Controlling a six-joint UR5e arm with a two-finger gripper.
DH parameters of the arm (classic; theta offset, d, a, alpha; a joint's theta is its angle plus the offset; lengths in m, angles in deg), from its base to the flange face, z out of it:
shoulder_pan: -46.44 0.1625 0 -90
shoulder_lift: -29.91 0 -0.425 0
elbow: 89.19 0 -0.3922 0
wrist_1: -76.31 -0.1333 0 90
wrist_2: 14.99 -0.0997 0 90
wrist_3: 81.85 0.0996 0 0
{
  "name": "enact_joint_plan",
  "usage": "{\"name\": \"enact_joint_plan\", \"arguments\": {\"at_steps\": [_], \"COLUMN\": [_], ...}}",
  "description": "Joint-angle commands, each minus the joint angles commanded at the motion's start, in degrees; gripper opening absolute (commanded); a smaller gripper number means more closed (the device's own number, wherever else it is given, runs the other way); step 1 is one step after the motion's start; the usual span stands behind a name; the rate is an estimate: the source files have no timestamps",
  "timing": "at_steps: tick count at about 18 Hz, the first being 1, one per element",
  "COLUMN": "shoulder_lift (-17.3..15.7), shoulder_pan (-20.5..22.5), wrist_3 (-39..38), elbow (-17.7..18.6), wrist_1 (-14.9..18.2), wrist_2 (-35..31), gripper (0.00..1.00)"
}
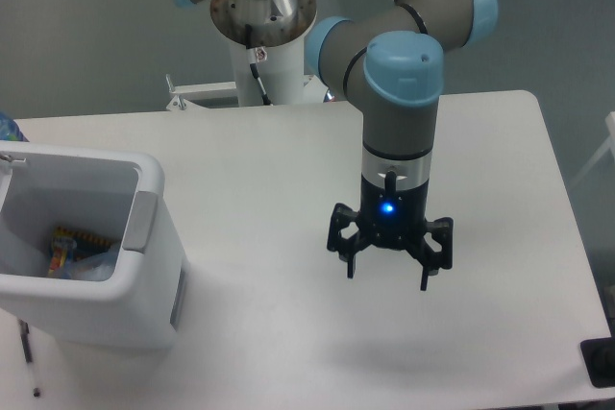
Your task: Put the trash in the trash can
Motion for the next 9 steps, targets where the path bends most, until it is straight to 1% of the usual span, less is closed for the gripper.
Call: {"name": "enact_joint_plan", "arguments": {"at_steps": [1, 3, 5, 7, 9], "shoulder_lift": [0.0, 0.3, 0.4, 0.3, 0.3], "shoulder_pan": [0.1, 0.7, 1.8, 2.1, 2.3], "wrist_3": [2.1, 5.1, 6.6, 7.2, 7.4], "elbow": [0.0, 0.3, 0.7, 0.7, 1.0], "wrist_1": [1.7, 3.8, 4.5, 5.7, 6.2], "wrist_2": [-1.6, -4.3, -5.4, -5.3, -5.4], "gripper": [1.00, 1.00, 1.00, 1.00, 1.00]}}
